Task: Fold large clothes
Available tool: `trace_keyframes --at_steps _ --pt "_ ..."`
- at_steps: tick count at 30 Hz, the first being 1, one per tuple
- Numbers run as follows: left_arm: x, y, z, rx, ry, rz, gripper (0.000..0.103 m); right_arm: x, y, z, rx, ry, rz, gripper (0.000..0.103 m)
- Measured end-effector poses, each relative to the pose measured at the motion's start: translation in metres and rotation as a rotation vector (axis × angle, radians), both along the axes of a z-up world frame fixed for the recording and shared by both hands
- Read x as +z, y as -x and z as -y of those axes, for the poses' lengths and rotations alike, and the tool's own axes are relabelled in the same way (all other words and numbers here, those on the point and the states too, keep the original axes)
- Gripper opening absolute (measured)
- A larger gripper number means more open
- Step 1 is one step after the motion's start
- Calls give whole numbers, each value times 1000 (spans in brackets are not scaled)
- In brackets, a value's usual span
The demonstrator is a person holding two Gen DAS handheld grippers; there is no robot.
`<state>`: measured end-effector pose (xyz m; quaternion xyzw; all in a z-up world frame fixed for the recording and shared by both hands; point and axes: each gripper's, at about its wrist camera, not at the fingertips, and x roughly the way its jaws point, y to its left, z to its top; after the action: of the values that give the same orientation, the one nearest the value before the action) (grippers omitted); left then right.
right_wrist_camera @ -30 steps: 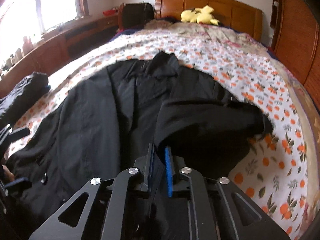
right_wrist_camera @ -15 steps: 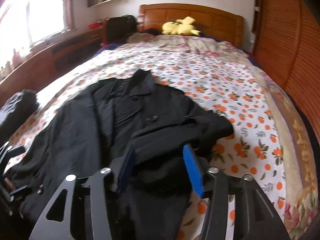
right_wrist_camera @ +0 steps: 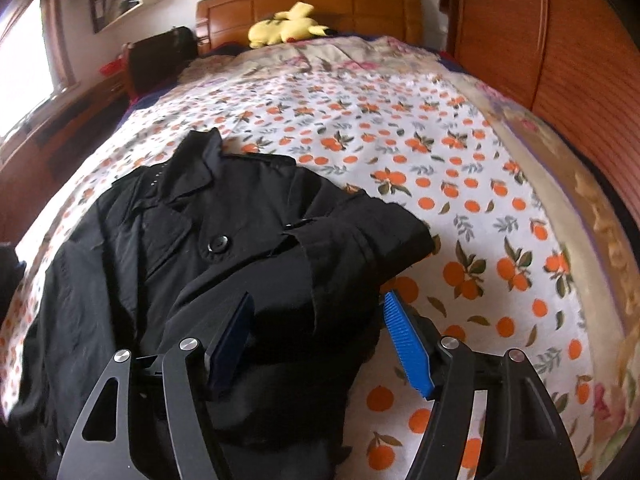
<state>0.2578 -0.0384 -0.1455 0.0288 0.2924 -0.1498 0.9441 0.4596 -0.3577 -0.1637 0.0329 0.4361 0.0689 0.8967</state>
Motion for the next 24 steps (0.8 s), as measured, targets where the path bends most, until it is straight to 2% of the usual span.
trace_keyframes --at_steps 6,8,9,11,14,18,24 --pt "4 5 -11 14 7 7 101 -13 -9 2 -35 -69 -54 64" --pt "5 8 -15 17 9 9 101 -14 -9 0 -35 -86 -64 48" --pt "6 9 -17 19 10 11 101 -13 -9 -1 -30 -89 -62 44" --pt "8 13 -20 21 10 16 101 -9 -7 -6 -18 -73 -44 24" --pt "9 17 -26 27 11 19 101 6 0 -16 5 -34 19 12" --pt "10 23 -34 35 10 23 101 32 21 -41 58 -7 123 9" --pt "13 33 -47 55 12 34 101 67 69 -97 209 15 245 9"
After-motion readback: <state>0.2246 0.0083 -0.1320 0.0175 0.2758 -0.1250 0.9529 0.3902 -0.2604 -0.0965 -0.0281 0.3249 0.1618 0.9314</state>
